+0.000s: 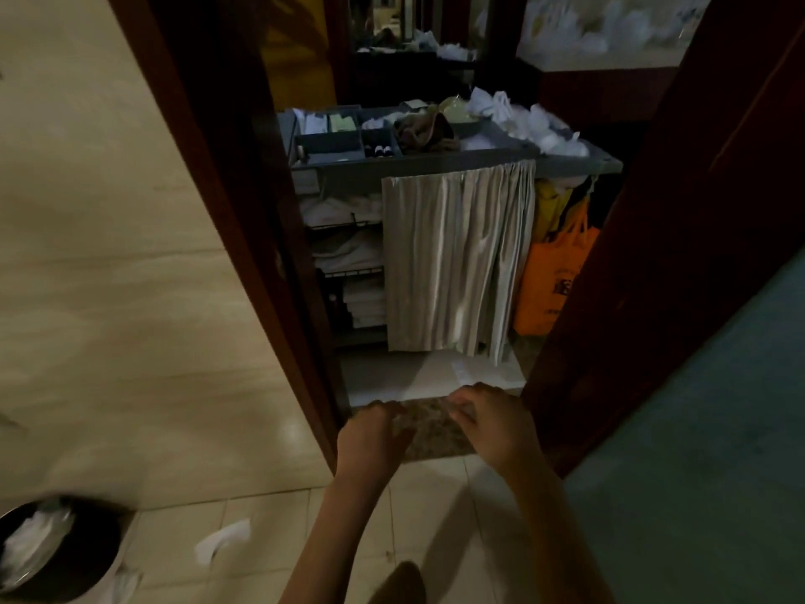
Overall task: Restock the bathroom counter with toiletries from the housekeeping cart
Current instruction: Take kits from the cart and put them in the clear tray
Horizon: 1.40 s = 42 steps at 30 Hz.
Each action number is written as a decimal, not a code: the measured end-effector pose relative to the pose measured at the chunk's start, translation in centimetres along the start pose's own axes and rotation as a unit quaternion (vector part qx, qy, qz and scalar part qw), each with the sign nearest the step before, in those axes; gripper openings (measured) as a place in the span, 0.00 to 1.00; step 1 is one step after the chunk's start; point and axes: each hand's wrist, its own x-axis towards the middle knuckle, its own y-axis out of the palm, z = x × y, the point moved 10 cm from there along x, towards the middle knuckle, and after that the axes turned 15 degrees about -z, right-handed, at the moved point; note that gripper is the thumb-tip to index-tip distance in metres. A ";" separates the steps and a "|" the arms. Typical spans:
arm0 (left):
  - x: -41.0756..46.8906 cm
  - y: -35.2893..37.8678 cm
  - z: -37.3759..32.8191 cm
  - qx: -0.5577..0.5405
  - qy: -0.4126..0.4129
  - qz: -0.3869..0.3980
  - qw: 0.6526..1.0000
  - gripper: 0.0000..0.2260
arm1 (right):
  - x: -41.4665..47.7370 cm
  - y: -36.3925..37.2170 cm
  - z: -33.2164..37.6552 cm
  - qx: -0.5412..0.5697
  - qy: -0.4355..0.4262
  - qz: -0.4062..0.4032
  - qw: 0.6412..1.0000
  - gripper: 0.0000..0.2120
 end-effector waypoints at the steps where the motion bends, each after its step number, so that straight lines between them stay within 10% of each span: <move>1: 1.1 0.4 0.1 0.000 -0.001 0.003 1.000 0.11 | 0.9 0.4 -0.4 0.009 0.003 -0.004 1.000 0.11; 6: 8.3 2.1 -0.6 -0.027 0.018 0.004 0.999 0.13 | 6.6 2.3 -2.4 0.016 0.030 -0.016 0.999 0.24; 19: 38.0 -0.3 -2.0 -0.046 0.031 -0.135 0.989 0.15 | 35.7 2.4 -2.9 0.017 0.006 -0.035 0.999 0.10; 32: 49.3 3.4 3.9 -0.048 -0.058 -0.030 0.997 0.16 | 49.7 10.2 -0.9 0.058 -0.034 0.022 0.998 0.10; 42: 62.9 -2.7 7.3 -0.079 -0.089 -0.195 0.974 0.12 | 63.4 12.9 3.2 0.097 -0.097 0.027 0.990 0.11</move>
